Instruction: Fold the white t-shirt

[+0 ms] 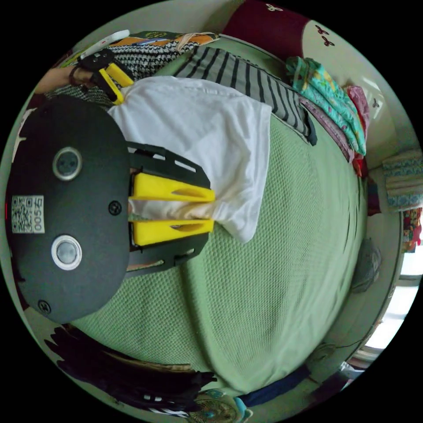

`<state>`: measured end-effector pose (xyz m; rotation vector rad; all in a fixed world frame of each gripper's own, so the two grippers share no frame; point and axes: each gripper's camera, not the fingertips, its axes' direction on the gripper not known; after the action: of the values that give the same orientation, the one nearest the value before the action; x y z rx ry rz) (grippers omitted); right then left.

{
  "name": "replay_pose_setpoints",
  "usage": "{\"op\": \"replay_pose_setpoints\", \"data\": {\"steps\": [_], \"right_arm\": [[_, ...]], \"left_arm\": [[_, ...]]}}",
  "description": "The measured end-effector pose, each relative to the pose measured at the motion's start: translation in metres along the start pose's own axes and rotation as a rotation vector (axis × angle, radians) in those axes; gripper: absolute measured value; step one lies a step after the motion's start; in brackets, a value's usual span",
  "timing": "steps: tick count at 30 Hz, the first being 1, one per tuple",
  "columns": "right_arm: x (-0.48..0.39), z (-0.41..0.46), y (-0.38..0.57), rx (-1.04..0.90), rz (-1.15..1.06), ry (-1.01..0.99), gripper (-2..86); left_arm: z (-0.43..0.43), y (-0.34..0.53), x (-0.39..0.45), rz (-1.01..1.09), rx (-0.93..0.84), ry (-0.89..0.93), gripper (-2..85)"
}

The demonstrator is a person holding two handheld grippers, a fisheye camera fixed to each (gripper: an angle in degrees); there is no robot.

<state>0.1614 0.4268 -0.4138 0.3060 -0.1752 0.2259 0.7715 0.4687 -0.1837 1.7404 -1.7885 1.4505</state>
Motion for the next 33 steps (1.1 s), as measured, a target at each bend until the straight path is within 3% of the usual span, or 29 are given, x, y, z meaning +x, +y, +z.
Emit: {"op": "replay_pose_setpoints", "data": {"steps": [4,10,19,29,33], "right_arm": [[-0.009,-0.025,0.015,0.063,-0.042,0.029,0.4],[-0.01,-0.104,0.036,0.205,-0.054,0.002,-0.4],[-0.002,-0.227,0.071,0.371,-0.084,0.125,-0.6],[0.093,-0.386,0.125,0.555,-0.016,0.36,-0.5],[0.157,-0.437,0.115,0.46,-0.005,0.506,-0.3]], "left_arm": [[-0.004,0.004,0.016,-0.016,0.0,0.076,5.2],[-0.044,0.013,0.057,0.043,0.075,0.065,4.3],[-0.13,0.03,0.152,0.207,0.244,0.1,4.3],[-0.204,0.051,0.31,0.436,0.429,0.364,4.4],[-0.215,0.046,0.396,0.544,0.452,0.466,4.4]]}}
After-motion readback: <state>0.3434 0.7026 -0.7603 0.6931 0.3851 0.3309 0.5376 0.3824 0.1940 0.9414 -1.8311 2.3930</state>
